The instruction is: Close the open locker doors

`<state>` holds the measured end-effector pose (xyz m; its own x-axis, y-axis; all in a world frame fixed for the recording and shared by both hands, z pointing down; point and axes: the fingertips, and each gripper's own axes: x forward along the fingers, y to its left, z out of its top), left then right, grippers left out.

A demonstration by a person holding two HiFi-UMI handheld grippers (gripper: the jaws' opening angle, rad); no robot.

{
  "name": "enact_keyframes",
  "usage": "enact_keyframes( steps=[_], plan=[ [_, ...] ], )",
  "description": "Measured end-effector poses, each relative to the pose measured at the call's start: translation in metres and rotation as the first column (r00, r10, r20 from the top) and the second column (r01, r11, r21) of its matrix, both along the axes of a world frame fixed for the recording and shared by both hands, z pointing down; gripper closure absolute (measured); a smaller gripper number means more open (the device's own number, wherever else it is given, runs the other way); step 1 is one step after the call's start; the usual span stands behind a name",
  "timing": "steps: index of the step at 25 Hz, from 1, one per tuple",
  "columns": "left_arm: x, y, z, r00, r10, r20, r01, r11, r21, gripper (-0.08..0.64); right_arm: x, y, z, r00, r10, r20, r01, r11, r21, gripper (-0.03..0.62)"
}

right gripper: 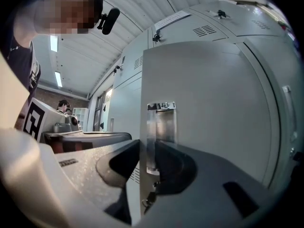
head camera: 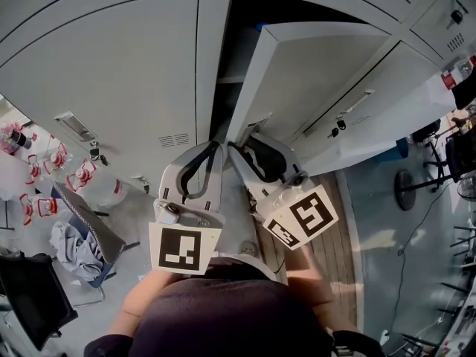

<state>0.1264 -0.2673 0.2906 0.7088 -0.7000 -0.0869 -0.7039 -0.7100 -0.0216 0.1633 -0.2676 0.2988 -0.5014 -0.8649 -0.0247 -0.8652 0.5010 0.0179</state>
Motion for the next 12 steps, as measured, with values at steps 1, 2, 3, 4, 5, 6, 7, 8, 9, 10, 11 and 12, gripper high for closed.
enact_keyframes(
  steps=[1, 2, 3, 4, 5, 6, 7, 8, 9, 10, 11, 12],
  plan=[
    [-0.001, -0.003, 0.001, 1.0, 0.002, -0.004, -0.002, 1.0, -0.004, 0.557, -0.001, -0.002, 0.0, 1.0, 0.006, 0.001, -0.006, 1.0, 0.0, 0.489],
    [-0.002, -0.005, 0.001, 1.0, 0.005, -0.007, -0.005, 1.0, -0.007, 0.557, -0.001, -0.004, 0.0, 1.0, 0.012, 0.002, -0.012, 1.0, -0.001, 0.49],
    [-0.003, -0.007, 0.001, 1.0, 0.008, -0.008, -0.009, 1.0, -0.008, 0.557, -0.001, -0.006, 0.0, 1.0, 0.017, 0.004, -0.017, 1.0, -0.001, 0.491],
    [-0.003, -0.01, 0.001, 1.0, 0.012, -0.008, -0.012, 1.0, -0.01, 0.557, -0.002, -0.008, -0.001, 1.0, 0.021, 0.005, -0.021, 1.0, -0.001, 0.492],
    [-0.004, -0.012, 0.002, 1.0, 0.015, -0.009, -0.015, 1.0, -0.011, 0.557, -0.002, -0.01, -0.001, 1.0, 0.024, 0.005, -0.024, 1.0, -0.002, 0.492],
    [-0.004, -0.014, 0.002, 1.0, 0.018, -0.009, -0.018, 1.0, -0.012, 0.557, -0.002, -0.012, -0.001, 1.0, 0.027, 0.005, -0.027, 1.0, -0.003, 0.492],
    [-0.005, -0.016, 0.002, 1.0, 0.021, -0.009, -0.021, 1.0, -0.013, 0.557, -0.003, -0.014, 0.0, 1.0, 0.03, 0.003, -0.03, 1.0, -0.005, 0.493],
    [-0.005, -0.018, 0.003, 1.0, 0.024, -0.01, -0.024, 1.0, -0.013, 0.557, -0.003, -0.015, 0.0, 0.999, 0.033, 0.001, -0.033, 0.999, -0.006, 0.494],
    [-0.005, -0.02, 0.003, 1.0, 0.026, -0.011, -0.026, 1.0, -0.014, 0.557, -0.003, -0.017, 0.0, 0.999, 0.036, 0.0, -0.036, 0.999, -0.006, 0.494],
    [-0.005, -0.021, 0.003, 1.0, 0.029, -0.012, -0.029, 0.999, -0.015, 0.557, -0.004, -0.019, -0.001, 0.999, 0.039, 0.0, -0.039, 0.999, -0.006, 0.494],
    [-0.005, -0.023, 0.004, 0.999, 0.031, -0.013, -0.031, 0.999, -0.016, 0.557, -0.004, -0.02, -0.001, 0.999, 0.042, 0.0, -0.042, 0.999, -0.006, 0.494],
    [-0.006, -0.024, 0.005, 0.999, 0.033, -0.014, -0.033, 0.999, -0.019, 0.557, -0.004, -0.022, -0.001, 0.999, 0.045, 0.001, -0.045, 0.999, -0.006, 0.494]
  ],
)
